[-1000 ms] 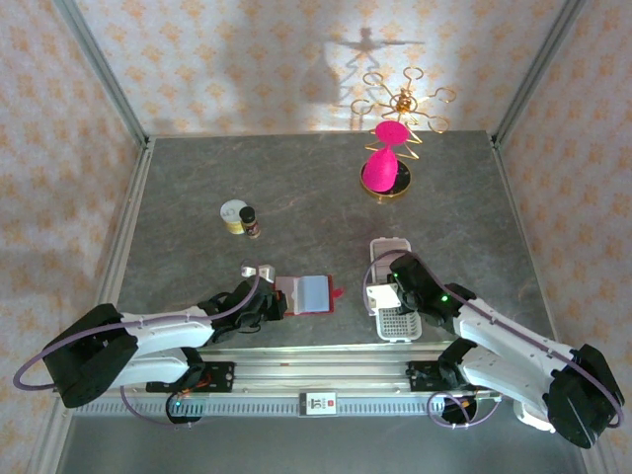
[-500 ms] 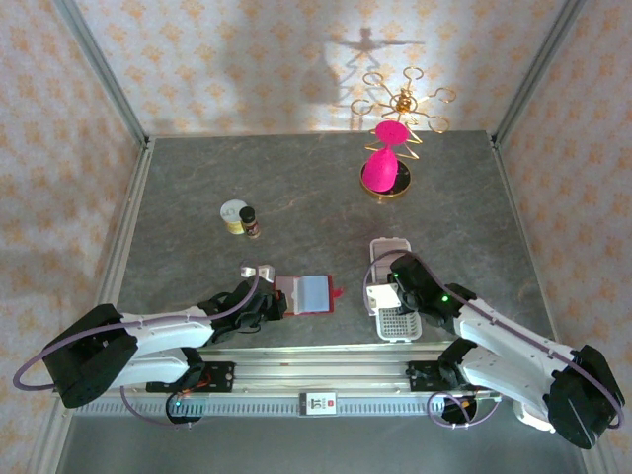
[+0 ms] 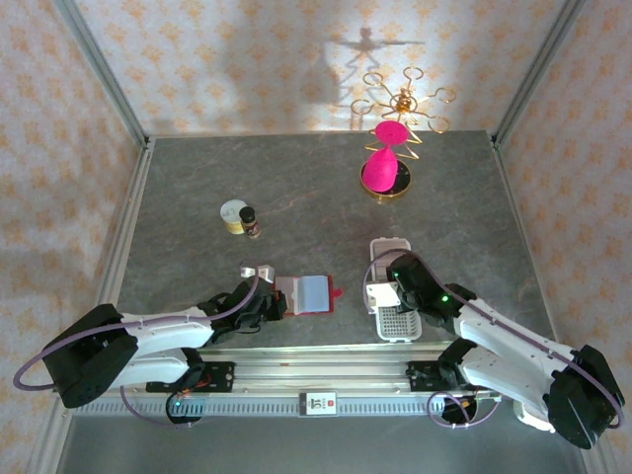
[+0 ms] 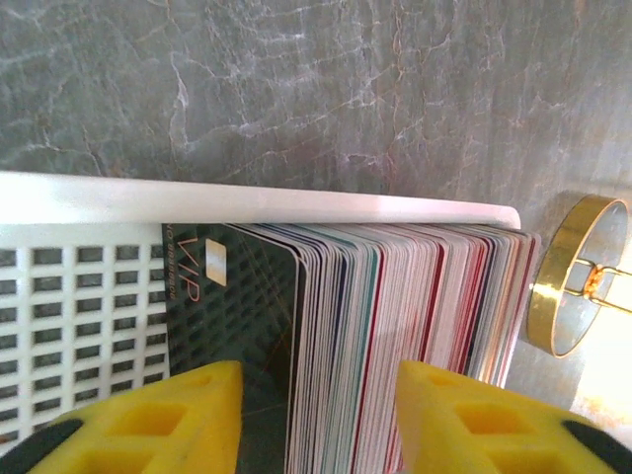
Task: Put the credit cards into the card holder
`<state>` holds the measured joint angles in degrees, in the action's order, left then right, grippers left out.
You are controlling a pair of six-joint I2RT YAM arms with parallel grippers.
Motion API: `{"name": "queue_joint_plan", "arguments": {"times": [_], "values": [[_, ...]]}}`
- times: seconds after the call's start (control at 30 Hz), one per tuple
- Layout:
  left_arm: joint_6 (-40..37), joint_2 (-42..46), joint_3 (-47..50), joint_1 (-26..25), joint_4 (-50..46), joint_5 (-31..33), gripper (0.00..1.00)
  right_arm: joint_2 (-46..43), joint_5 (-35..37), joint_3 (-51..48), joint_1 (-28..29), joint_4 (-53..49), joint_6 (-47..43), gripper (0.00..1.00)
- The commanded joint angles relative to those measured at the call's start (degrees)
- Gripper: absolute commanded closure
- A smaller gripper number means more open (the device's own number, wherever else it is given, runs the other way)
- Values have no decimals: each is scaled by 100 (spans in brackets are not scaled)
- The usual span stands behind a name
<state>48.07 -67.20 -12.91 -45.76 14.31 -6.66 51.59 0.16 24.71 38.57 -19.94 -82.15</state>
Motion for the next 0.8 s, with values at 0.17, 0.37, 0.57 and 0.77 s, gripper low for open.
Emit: {"name": "queue_joint_plan", "arguments": {"times": [0.17,0.37,0.57,0.77], "values": [[19,111,122,-29,-16,-16,99,150,151,-186,-25,368,76,36],[25,111,122,-31,50,-29,99,333,299,-134,-18,467,41,41],[26,137,130,-28,46,-38,99,312,370,-37,-24,299,45,55],[44,203,183,-23,70,-22,100,212,335,24,-21,125,41,65]]}}
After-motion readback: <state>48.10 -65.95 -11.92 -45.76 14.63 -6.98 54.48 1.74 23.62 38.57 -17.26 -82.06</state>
